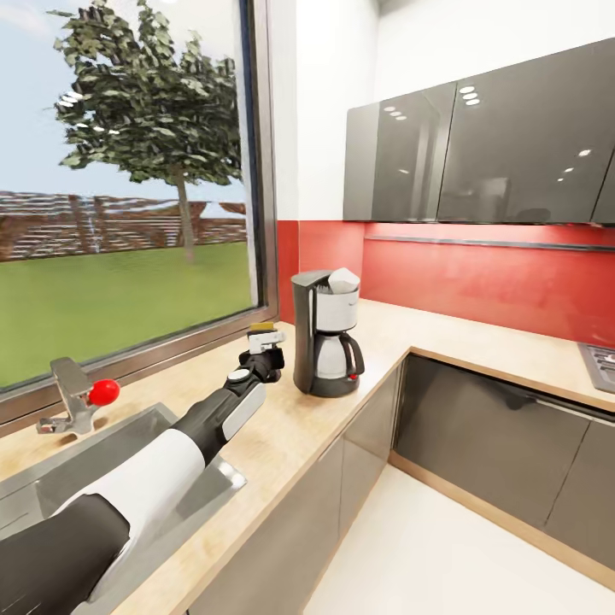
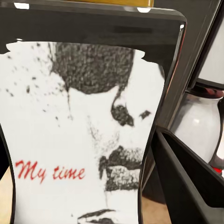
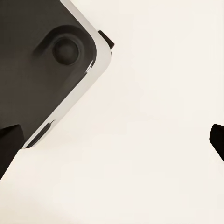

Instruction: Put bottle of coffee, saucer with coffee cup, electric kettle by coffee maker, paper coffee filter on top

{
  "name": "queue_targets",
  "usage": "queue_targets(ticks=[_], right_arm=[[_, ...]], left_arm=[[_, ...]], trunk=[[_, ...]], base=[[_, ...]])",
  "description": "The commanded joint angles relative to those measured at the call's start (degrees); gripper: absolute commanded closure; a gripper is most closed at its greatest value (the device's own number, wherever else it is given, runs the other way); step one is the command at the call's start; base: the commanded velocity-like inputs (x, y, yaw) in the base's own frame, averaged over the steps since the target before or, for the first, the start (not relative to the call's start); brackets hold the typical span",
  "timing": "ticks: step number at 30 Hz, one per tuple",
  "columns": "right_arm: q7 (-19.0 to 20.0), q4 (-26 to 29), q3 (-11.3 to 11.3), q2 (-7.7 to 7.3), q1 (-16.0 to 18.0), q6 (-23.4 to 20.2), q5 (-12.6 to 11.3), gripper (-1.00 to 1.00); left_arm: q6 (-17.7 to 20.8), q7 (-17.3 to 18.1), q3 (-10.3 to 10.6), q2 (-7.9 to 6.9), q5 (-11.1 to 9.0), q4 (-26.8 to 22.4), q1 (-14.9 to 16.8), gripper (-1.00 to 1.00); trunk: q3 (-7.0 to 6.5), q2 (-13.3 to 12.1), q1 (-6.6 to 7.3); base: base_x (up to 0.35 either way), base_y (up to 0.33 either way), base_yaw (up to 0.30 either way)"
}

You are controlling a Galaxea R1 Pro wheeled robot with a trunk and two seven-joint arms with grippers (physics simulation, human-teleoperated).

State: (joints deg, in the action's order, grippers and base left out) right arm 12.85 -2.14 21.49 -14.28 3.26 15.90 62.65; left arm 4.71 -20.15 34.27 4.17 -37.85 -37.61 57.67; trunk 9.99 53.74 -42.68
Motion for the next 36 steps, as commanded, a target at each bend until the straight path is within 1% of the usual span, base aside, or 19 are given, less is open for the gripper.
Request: queue_targets(ticks=[1, 11, 36], right_arm=[[0.1, -0.1, 0.5, -0.05, 0.1, 0.2, 0.3, -1.00], [0.1, -0.1, 0.5, -0.05, 0.1, 0.2, 0.3, -1.00], [0.2, -0.1, 0.5, -0.05, 0.1, 0.2, 0.3, -1.00]], left_arm=[[0.2, -0.4, 0.3, -0.04, -0.2, -0.1, 0.1, 1.00], [0.2, -0.4, 0.2, -0.04, -0.2, -0.3, 0.1, 1.00], [0.2, -0.4, 0.2, -0.04, -0.2, -0.3, 0.1, 1.00]], trunk=[[0.09, 0.1, -0.01], [0.09, 0.1, -0.01], [0.09, 0.1, -0.01]], base=[[0.017, -0.009, 0.000], [0.067, -0.040, 0.000], [0.005, -0.002, 0.000]])
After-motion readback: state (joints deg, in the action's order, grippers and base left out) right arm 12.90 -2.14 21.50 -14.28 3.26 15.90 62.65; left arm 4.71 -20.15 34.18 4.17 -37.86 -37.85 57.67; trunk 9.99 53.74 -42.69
